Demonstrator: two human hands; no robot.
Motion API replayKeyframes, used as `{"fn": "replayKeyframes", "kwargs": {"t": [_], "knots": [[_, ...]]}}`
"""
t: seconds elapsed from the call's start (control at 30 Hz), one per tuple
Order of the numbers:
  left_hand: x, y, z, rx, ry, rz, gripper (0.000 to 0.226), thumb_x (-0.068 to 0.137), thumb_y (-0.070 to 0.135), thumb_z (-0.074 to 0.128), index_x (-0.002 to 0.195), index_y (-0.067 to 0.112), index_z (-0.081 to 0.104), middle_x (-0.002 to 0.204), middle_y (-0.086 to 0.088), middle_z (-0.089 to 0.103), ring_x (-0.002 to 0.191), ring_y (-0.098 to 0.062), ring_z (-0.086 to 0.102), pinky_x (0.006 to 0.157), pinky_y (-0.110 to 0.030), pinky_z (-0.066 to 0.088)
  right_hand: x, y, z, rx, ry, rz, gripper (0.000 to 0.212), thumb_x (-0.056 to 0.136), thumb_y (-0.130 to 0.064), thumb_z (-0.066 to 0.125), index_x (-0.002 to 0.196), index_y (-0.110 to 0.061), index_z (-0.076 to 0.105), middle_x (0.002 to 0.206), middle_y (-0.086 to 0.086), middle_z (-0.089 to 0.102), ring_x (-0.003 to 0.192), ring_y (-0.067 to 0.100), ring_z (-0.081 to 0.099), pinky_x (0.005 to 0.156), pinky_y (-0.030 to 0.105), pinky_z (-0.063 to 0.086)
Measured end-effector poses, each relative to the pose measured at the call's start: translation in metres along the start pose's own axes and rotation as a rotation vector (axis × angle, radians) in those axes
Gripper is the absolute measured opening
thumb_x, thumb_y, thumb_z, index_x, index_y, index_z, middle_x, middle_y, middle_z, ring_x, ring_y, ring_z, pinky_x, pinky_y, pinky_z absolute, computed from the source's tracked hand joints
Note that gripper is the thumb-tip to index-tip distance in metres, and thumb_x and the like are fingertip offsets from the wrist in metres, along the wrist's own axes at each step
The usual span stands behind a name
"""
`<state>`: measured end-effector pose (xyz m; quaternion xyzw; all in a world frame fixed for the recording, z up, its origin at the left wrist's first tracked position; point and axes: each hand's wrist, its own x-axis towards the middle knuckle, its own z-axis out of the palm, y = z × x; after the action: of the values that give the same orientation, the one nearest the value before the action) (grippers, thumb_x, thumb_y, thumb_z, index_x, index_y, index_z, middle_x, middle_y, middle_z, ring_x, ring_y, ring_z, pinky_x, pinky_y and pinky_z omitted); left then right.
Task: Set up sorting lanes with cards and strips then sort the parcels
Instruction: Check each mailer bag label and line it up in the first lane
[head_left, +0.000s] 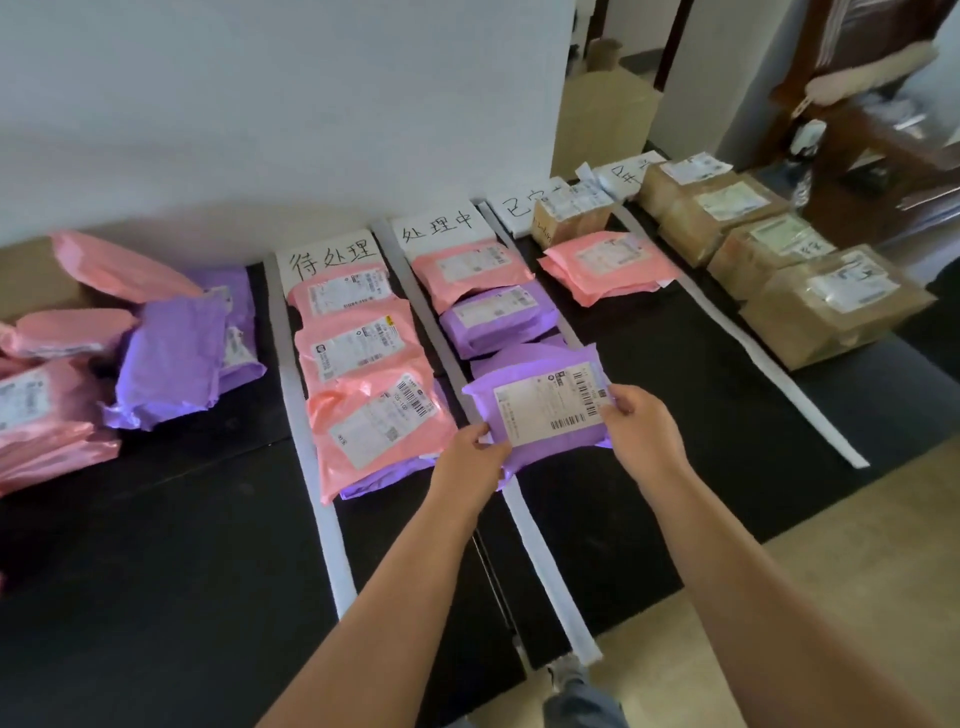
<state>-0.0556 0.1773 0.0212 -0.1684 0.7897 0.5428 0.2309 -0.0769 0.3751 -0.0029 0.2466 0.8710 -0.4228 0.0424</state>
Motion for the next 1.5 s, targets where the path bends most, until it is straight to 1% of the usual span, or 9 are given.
{"fn": "replayKeyframes", "kwargs": {"t": [0.23,0.37,0.47,0.6,0.73,1.0,1.17,1.27,1.5], "knots": [[0.053,0.026,0.037,-0.054,0.156,-0.040,0.025,0.091,0.012,0.057,0.114,0.005,0.063,0.104,-0.012,0.070,0.079,-0.024,0.061,0.069,-0.036,0.050,0.081,-0.017,-0.002,-0.115,-0.176,-0.076,0.028,0.098,-0.024,0.054,0.125,-0.028,0.060,0.117,-0.005,0.066,0.097,0.015,0.064,0.083,0.039,0.057],[0.073,0.028,0.046,-0.022,0.234,-0.069,0.037,0.092,0.018,0.059,0.127,0.005,0.056,0.114,-0.018,0.064,0.087,-0.026,0.063,0.062,-0.025,0.040,0.109,-0.025,0.000,-0.175,-0.289,-0.118,0.035,0.099,-0.016,0.049,0.132,-0.024,0.058,0.125,-0.001,0.065,0.099,0.018,0.062,0.080,0.036,0.054],[0.075,0.024,0.051,0.018,0.226,-0.082,0.049,0.095,0.018,0.056,0.143,0.012,0.047,0.139,-0.007,0.057,0.111,-0.022,0.058,0.084,-0.026,0.039,0.114,-0.022,0.002,-0.199,-0.350,-0.128,0.037,0.098,-0.013,0.049,0.133,-0.023,0.057,0.128,0.001,0.065,0.103,0.020,0.063,0.079,0.035,0.055],[0.064,0.022,0.052,0.047,0.220,-0.069,0.058,0.095,0.019,0.055,0.151,0.017,0.038,0.149,-0.004,0.047,0.103,-0.012,0.053,0.079,-0.020,0.040,0.109,-0.018,0.005,-0.166,-0.300,-0.133,0.035,0.097,-0.016,0.057,0.131,-0.021,0.056,0.126,0.002,0.063,0.098,0.014,0.062,0.061,0.022,0.047],[0.048,0.025,0.045,0.054,0.299,-0.039,0.056,0.096,0.020,0.056,0.150,0.017,0.040,0.148,-0.006,0.049,0.102,-0.013,0.053,0.080,-0.024,0.038,0.093,-0.029,0.004,-0.143,-0.218,-0.206,0.041,0.097,-0.016,0.058,0.137,-0.020,0.052,0.130,0.005,0.059,0.111,0.022,0.063,0.075,0.030,0.055],[-0.012,0.013,0.000,-0.079,0.449,0.003,0.050,0.097,0.016,0.055,0.146,0.021,0.045,0.143,-0.008,0.053,0.122,-0.025,0.057,0.090,-0.028,0.051,0.026,-0.077,0.008,-0.110,-0.280,-0.404,0.045,0.099,-0.019,0.054,0.144,-0.018,0.047,0.136,0.007,0.056,0.119,0.025,0.058,0.097,0.042,0.050],[-0.066,-0.013,-0.053,-0.122,0.543,0.001,0.049,0.099,0.017,0.052,0.147,0.026,0.044,0.142,0.000,0.053,0.099,-0.011,0.057,0.065,-0.014,0.043,-0.037,-0.105,0.028,-0.064,-0.296,-0.527,0.036,0.097,-0.021,0.059,0.132,-0.016,0.058,0.128,0.006,0.062,0.104,0.021,0.058,0.074,0.023,0.040],[-0.108,-0.039,-0.089,-0.127,0.613,-0.005,0.048,0.099,0.018,0.053,0.146,0.024,0.045,0.144,-0.001,0.053,0.108,-0.012,0.056,0.079,-0.021,0.043,-0.090,-0.119,0.056,-0.026,-0.351,-0.570,0.035,0.097,-0.023,0.060,0.132,-0.017,0.059,0.127,0.003,0.063,0.097,0.011,0.054,0.069,0.021,0.039],[-0.206,-0.139,-0.166,-0.153,0.726,-0.049,0.052,0.099,0.021,0.057,0.149,0.027,0.042,0.149,0.003,0.049,0.116,-0.012,0.058,0.068,-0.013,0.042,-0.240,-0.134,0.132,-0.048,-0.492,-0.623,0.038,0.098,-0.023,0.059,0.136,-0.021,0.056,0.137,0.003,0.057,0.117,0.018,0.058,0.082,0.021,0.043]]}}
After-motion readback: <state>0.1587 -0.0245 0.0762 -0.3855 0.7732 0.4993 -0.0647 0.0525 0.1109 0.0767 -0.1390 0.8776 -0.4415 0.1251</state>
